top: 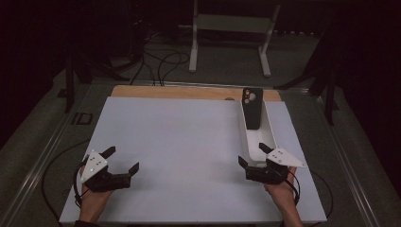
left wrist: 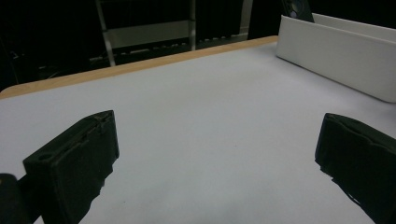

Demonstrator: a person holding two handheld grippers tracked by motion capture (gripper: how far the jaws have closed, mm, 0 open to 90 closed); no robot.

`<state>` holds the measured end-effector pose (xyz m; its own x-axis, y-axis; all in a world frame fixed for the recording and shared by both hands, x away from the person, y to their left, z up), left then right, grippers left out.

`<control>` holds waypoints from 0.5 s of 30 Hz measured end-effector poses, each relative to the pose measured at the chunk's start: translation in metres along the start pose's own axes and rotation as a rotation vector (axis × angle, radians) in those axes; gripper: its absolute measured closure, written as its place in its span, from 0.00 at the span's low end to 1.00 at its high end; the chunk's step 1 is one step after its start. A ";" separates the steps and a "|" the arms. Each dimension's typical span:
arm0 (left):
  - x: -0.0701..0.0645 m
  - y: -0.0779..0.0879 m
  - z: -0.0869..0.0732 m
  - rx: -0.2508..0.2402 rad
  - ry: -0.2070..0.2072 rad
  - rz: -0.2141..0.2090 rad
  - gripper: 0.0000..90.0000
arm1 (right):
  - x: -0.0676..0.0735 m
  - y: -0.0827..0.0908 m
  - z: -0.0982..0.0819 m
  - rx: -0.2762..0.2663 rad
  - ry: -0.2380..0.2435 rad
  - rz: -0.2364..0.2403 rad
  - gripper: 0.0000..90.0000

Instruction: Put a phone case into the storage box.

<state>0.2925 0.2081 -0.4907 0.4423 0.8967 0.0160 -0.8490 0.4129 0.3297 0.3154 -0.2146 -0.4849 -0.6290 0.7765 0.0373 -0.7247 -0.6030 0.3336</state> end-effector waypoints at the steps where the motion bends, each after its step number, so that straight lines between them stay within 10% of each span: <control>1: 0.000 0.000 0.000 0.000 0.000 0.000 0.00 | 0.000 0.001 -0.002 -0.006 0.004 -0.001 0.09; 15: -0.002 -0.003 -0.005 0.018 -0.016 -0.006 0.00 | -0.002 0.007 -0.011 -0.051 -0.009 0.006 0.09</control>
<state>0.2927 0.2060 -0.4961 0.4518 0.8916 0.0294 -0.8412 0.4148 0.3468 0.3083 -0.2228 -0.4928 -0.6309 0.7744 0.0476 -0.7347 -0.6159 0.2844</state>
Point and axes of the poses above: each handheld gripper's, and its own axes: y roughly backward along the jaws, z roughly out of its top, x roughly to its left, the point moved 7 cm from there along -y, roughly forward along the jaws, and after that the axes turned 6 degrees about z, right-handed, at the moved point
